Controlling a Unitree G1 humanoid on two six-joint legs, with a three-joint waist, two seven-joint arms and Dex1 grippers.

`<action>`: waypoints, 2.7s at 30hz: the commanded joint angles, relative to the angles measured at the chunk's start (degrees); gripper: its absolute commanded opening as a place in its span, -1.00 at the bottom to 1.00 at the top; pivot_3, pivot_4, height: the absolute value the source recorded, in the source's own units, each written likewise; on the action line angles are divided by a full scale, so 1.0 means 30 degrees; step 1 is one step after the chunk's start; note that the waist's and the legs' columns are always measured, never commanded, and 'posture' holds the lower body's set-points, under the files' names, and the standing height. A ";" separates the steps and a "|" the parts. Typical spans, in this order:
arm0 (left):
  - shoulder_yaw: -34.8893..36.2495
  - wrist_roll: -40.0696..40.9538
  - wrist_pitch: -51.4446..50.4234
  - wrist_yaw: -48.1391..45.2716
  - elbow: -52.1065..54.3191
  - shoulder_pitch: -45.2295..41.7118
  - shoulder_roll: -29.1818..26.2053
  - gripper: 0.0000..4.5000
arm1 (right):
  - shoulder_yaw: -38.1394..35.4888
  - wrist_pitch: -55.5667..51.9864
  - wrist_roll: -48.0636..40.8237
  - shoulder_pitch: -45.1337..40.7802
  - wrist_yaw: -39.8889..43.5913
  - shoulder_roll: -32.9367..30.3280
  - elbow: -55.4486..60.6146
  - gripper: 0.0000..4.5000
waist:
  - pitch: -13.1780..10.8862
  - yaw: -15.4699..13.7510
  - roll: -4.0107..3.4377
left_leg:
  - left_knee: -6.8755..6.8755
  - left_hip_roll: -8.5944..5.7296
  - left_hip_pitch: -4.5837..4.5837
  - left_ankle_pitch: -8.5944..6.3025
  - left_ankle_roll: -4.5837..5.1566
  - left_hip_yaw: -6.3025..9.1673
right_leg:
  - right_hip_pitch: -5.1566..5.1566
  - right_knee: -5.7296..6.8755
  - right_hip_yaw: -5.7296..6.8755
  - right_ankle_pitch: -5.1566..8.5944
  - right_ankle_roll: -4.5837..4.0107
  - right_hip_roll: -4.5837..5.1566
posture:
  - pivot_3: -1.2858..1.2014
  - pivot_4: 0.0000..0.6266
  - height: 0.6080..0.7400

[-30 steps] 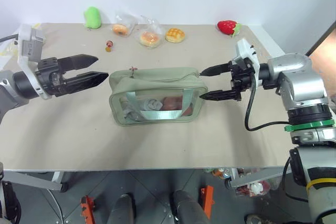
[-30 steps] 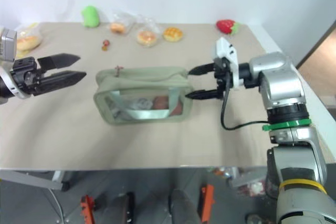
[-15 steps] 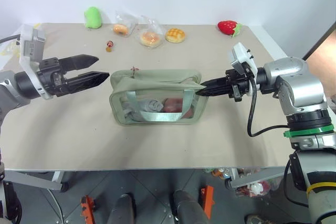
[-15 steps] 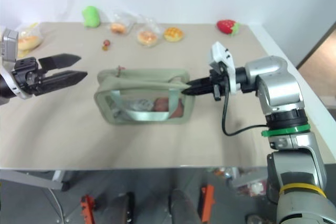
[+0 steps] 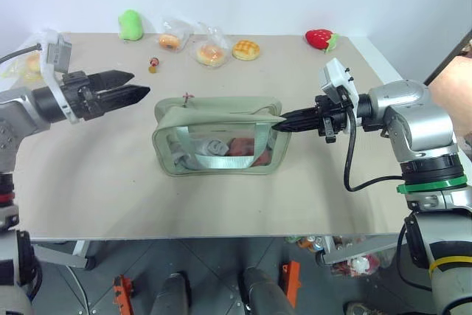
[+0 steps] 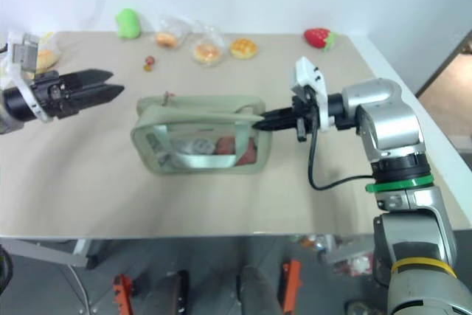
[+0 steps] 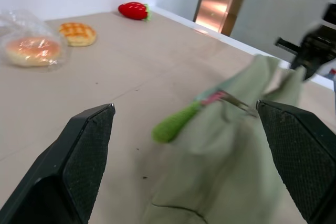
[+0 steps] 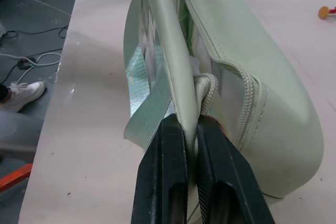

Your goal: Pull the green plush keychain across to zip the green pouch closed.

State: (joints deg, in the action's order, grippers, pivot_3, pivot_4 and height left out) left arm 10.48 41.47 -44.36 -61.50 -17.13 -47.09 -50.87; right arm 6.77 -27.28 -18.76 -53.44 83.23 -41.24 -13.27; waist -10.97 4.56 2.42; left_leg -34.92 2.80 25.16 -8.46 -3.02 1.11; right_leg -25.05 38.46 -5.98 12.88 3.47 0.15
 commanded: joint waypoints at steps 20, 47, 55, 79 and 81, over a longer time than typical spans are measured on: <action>-0.4484 -0.7305 0.3209 -0.7481 -0.8981 -0.5287 0.2523 1.00 | -0.1266 -0.0787 -0.1573 0.1170 -0.1459 -0.0768 0.3295 -0.98 | 0.0001 0.0012 -0.0002 | -0.0015 -0.0001 0.0044 -0.0005 0.0004 0.0041 | -0.0075 0.0189 -0.0004 0.0094 -0.0014 -0.0034 | 0.03 -0.52 1.00; -0.4352 -0.5468 0.0011 -1.0064 -0.1556 -0.2461 0.1554 -0.67 | -0.0891 -0.0341 -0.1400 0.0274 -0.1760 -0.0013 0.1875 -1.00 | 0.0002 0.0020 -0.0003 | -0.0031 -0.0001 0.0031 -0.0004 0.0005 0.0047 | -0.0066 0.0205 -0.0003 0.0092 -0.0016 -0.0033 | 0.03 -0.52 1.00; -0.4443 -0.5370 0.0229 -0.9441 -0.1787 -0.2511 0.1563 -0.99 | -0.1027 -0.0464 -0.1543 0.0454 -0.1941 -0.0022 0.2136 -1.00 | 0.0002 0.0020 -0.0002 | -0.0032 -0.0001 0.0028 -0.0004 0.0005 0.0046 | -0.0065 0.0205 -0.0003 0.0092 -0.0017 -0.0034 | 0.03 -0.52 1.00; -0.2710 -0.6408 0.2526 -0.5717 -0.6425 -0.5700 0.2800 -0.89 | -0.1026 -0.0841 -0.1806 0.0801 -0.2239 0.0003 0.2758 -1.00 | 0.0001 0.0041 -0.0003 | -0.0119 -0.0001 0.0044 -0.0008 0.0009 0.0046 | -0.0051 0.0214 -0.0005 0.0069 0.0001 -0.0038 | 0.03 -0.52 1.00; -0.2964 -0.6499 0.2590 -0.6371 -0.6259 -0.5466 0.2491 -0.63 | -0.1030 -0.0850 -0.1814 0.0833 -0.2289 -0.0012 0.2785 -1.00 | 0.0001 0.0052 -0.0004 | -0.0118 0.0001 0.0044 -0.0008 0.0010 0.0048 | -0.0053 0.0215 -0.0005 0.0069 -0.0001 -0.0042 | 0.03 -0.52 1.00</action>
State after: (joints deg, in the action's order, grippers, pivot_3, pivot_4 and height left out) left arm 1.71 22.30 -36.66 -78.86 -37.59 -63.34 -41.88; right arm 5.63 -30.07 -22.91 -50.31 76.72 -41.07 -7.14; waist -10.96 4.71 2.41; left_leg -35.27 2.81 25.30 -8.49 -2.99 1.25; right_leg -25.22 39.10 -6.00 13.08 3.47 0.02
